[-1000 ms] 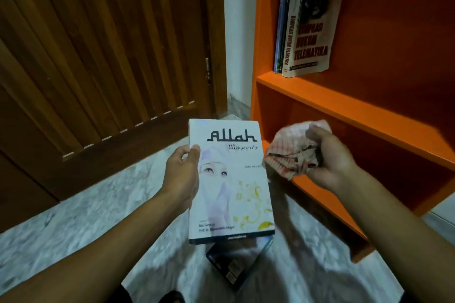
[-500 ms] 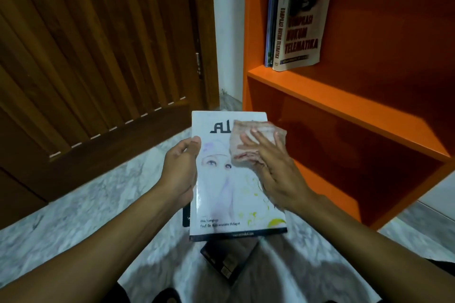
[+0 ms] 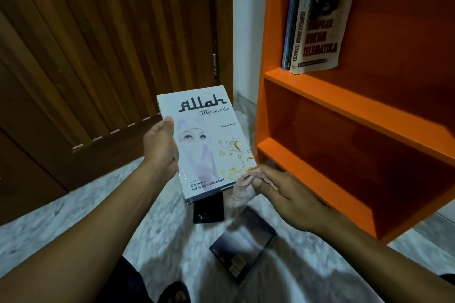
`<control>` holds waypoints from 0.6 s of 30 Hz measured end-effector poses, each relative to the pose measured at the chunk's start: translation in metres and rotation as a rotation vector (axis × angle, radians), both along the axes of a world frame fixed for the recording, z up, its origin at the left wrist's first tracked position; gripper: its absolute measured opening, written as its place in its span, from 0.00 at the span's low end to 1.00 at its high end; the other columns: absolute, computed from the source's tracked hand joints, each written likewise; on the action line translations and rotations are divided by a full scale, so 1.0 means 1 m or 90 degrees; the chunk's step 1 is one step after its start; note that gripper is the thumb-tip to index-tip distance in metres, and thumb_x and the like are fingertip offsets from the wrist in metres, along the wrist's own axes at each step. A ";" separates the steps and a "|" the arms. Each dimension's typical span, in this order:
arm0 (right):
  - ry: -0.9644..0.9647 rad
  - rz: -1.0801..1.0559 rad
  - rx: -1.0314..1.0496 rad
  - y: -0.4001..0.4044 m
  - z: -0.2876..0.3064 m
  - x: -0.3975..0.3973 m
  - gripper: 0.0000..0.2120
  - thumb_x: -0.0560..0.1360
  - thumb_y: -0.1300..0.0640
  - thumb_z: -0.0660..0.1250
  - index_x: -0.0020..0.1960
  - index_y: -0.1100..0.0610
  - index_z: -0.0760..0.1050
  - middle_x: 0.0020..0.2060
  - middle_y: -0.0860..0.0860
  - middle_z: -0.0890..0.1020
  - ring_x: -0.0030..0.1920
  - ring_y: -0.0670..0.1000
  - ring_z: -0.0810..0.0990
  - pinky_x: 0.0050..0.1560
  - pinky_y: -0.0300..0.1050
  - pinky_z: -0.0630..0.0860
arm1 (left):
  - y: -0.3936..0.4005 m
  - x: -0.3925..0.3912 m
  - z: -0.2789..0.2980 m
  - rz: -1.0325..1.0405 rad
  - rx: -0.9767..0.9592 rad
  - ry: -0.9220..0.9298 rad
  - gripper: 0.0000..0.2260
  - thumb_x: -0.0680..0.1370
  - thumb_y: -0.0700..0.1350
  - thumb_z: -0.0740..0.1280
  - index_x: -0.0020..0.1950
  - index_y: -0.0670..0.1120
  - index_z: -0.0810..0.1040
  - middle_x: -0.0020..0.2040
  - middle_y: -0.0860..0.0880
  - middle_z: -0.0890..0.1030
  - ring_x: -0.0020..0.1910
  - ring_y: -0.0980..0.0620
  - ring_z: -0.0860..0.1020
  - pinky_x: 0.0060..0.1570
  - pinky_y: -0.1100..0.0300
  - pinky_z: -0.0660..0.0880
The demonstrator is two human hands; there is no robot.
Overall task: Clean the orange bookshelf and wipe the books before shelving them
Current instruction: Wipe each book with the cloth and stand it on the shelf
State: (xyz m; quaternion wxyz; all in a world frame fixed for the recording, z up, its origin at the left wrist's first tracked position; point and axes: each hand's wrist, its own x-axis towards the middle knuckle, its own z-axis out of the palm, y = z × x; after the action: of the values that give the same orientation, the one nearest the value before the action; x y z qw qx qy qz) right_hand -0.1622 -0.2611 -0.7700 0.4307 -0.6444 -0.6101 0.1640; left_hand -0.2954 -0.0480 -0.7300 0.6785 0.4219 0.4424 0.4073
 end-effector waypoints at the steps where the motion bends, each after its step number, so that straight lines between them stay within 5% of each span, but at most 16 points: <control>1: 0.062 -0.001 -0.029 0.000 0.003 0.003 0.09 0.84 0.58 0.58 0.51 0.50 0.76 0.41 0.29 0.80 0.44 0.32 0.78 0.44 0.27 0.70 | 0.000 -0.001 -0.001 -0.003 0.014 0.006 0.12 0.84 0.48 0.61 0.63 0.45 0.77 0.54 0.47 0.85 0.53 0.43 0.84 0.56 0.42 0.79; 3: 0.158 -0.064 -0.041 0.005 0.004 0.009 0.11 0.84 0.57 0.57 0.49 0.49 0.77 0.39 0.34 0.82 0.39 0.34 0.79 0.42 0.34 0.72 | -0.002 -0.001 -0.004 -0.006 0.051 0.027 0.13 0.84 0.48 0.60 0.64 0.42 0.76 0.54 0.46 0.85 0.54 0.43 0.83 0.54 0.46 0.80; 6: 0.400 -0.240 -0.008 0.016 0.002 0.021 0.14 0.84 0.56 0.57 0.54 0.49 0.81 0.41 0.58 0.85 0.43 0.52 0.80 0.47 0.58 0.78 | -0.011 0.001 -0.011 -0.039 0.094 0.071 0.12 0.84 0.48 0.60 0.61 0.42 0.76 0.51 0.46 0.84 0.49 0.47 0.83 0.44 0.55 0.79; 9: 0.582 -0.348 0.111 0.022 0.015 0.028 0.12 0.85 0.57 0.55 0.60 0.52 0.77 0.52 0.56 0.85 0.55 0.56 0.83 0.59 0.58 0.78 | -0.027 0.006 -0.022 -0.105 0.119 0.108 0.10 0.84 0.48 0.61 0.59 0.44 0.76 0.51 0.46 0.85 0.50 0.46 0.84 0.47 0.54 0.79; 12: 0.508 -0.432 0.247 0.027 0.023 0.028 0.12 0.83 0.48 0.56 0.60 0.50 0.74 0.58 0.52 0.81 0.60 0.54 0.81 0.62 0.62 0.76 | -0.048 0.014 -0.033 -0.195 0.133 0.116 0.10 0.83 0.49 0.61 0.56 0.44 0.77 0.49 0.47 0.86 0.48 0.45 0.85 0.53 0.46 0.80; 16: 0.304 -0.418 0.214 0.033 0.012 0.016 0.12 0.84 0.47 0.53 0.64 0.44 0.70 0.54 0.44 0.81 0.55 0.51 0.81 0.57 0.63 0.76 | -0.075 0.028 -0.041 -0.312 0.174 0.120 0.09 0.83 0.49 0.62 0.53 0.46 0.78 0.46 0.46 0.87 0.46 0.45 0.85 0.51 0.47 0.81; 18: 0.160 -0.379 0.136 0.038 0.000 0.005 0.16 0.85 0.46 0.51 0.72 0.38 0.64 0.72 0.42 0.69 0.75 0.47 0.63 0.75 0.57 0.51 | -0.082 0.034 -0.042 -0.345 0.194 0.108 0.09 0.83 0.49 0.63 0.53 0.46 0.79 0.46 0.46 0.86 0.47 0.45 0.84 0.50 0.51 0.78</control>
State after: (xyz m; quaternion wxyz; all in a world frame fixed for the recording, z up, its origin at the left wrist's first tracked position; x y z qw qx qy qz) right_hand -0.1570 -0.2236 -0.7704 0.5966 -0.7205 -0.3507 0.0446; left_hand -0.2614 -0.1300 -0.7718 0.6520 0.6534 0.3033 0.2365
